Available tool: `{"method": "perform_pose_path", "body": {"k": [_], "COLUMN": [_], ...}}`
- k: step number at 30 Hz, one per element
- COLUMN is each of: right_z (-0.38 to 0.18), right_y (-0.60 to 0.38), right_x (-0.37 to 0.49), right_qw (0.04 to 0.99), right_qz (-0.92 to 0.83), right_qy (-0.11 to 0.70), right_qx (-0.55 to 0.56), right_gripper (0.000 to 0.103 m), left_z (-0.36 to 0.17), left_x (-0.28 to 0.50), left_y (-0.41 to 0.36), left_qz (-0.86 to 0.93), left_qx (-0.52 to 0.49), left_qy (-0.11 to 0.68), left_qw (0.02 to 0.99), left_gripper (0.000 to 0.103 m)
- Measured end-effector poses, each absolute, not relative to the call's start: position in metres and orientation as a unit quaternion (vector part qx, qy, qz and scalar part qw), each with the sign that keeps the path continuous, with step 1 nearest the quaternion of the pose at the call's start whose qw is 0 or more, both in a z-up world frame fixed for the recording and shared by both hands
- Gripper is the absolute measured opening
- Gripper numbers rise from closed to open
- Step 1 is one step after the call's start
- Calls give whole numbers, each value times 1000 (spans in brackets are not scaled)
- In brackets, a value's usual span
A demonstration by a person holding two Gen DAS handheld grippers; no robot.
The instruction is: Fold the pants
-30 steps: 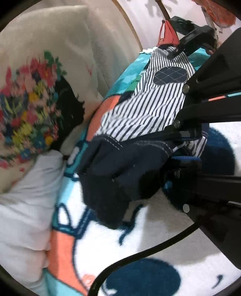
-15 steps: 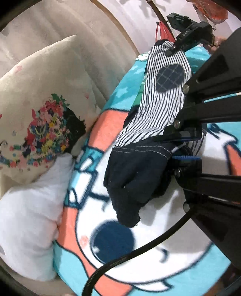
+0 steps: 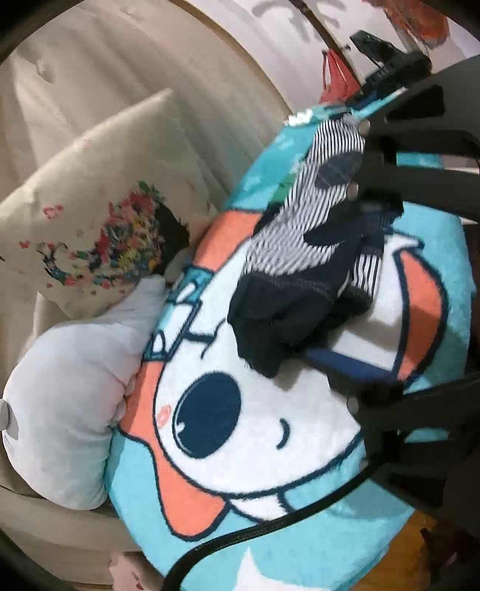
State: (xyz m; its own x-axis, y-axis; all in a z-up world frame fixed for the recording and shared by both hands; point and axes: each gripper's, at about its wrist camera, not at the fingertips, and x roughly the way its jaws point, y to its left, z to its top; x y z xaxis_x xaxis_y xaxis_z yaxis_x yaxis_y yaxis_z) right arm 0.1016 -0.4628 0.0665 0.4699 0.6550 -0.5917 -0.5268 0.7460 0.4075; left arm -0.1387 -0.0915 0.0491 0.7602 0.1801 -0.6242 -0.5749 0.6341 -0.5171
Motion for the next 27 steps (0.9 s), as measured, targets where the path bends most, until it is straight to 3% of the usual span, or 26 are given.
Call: {"method": "perform_pose_path", "body": {"k": [6,10,15,17,18,19,27], "right_z": [64,50,38,33,29,28,49], "right_y": [-396,-340,-304,-295,-292,-292,-305], "right_x": [58,23,8,11,14,16,37], "right_qw": [787,741,743,741,734,728,750], "right_qz": [484,547,545,540,544,547,541], "right_qy": [382,374,344,346,355,364,361], "right_qx": [-19,-112,-180,-198,-199,-195,-119], "right_gripper": [45,55,55,42,15,10,5], "left_z": [41,42,38,36,34,32,20], "left_x": [-113,-99,-98,-95,-95,-94,-82], "left_y": [-103,-114,-117,-117,-117,-117,-126], "left_qz": [149,141,124,110,102,90,44], "left_qx": [-402,-399,-416,-428,-435,-444,-475], "left_qy": [289,298,299,301,301,300,314], "left_qw": [856,855,850,845,842,840,821], "left_gripper": [60,61,65,65,65,65,66]}}
